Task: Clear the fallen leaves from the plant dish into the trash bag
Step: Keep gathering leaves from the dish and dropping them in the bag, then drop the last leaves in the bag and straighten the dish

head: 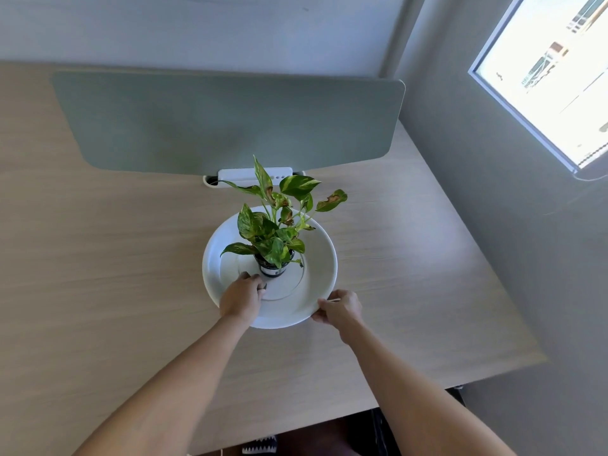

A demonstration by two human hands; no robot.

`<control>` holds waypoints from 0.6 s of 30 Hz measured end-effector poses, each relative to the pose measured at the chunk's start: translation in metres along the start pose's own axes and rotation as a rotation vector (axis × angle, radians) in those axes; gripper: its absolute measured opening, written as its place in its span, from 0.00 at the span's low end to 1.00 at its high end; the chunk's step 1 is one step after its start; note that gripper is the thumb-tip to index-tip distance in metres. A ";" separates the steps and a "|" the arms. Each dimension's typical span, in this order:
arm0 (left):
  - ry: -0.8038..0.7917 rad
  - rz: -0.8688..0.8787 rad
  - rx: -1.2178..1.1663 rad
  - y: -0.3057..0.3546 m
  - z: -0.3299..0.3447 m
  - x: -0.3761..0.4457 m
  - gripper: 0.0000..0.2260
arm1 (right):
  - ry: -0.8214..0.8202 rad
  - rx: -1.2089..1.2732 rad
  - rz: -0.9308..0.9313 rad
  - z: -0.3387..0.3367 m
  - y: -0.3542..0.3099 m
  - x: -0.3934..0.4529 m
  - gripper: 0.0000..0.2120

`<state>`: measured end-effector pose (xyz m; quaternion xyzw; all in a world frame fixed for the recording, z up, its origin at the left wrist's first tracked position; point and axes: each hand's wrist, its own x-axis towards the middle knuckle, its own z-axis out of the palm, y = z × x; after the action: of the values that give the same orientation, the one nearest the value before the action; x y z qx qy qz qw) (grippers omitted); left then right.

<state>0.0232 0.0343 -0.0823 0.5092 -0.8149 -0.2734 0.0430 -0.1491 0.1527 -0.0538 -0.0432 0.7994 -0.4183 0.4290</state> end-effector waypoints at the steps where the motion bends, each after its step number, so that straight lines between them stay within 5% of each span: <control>1: -0.005 0.010 0.012 0.000 0.001 0.000 0.07 | 0.000 0.002 -0.001 0.000 0.000 0.001 0.04; 8: 0.200 0.039 -0.393 0.004 -0.005 -0.018 0.04 | -0.015 -0.022 0.006 -0.002 -0.002 -0.001 0.02; 12: 0.167 0.130 -0.463 0.021 0.004 -0.051 0.07 | -0.088 -0.114 -0.067 -0.024 0.001 -0.011 0.07; 18: 0.108 0.314 -0.437 0.094 0.036 -0.069 0.04 | 0.130 -0.596 -0.262 -0.138 0.024 -0.010 0.09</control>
<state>-0.0325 0.1388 -0.0523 0.3691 -0.8021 -0.4053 0.2370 -0.2353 0.2596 -0.0258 -0.2425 0.8999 -0.2198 0.2883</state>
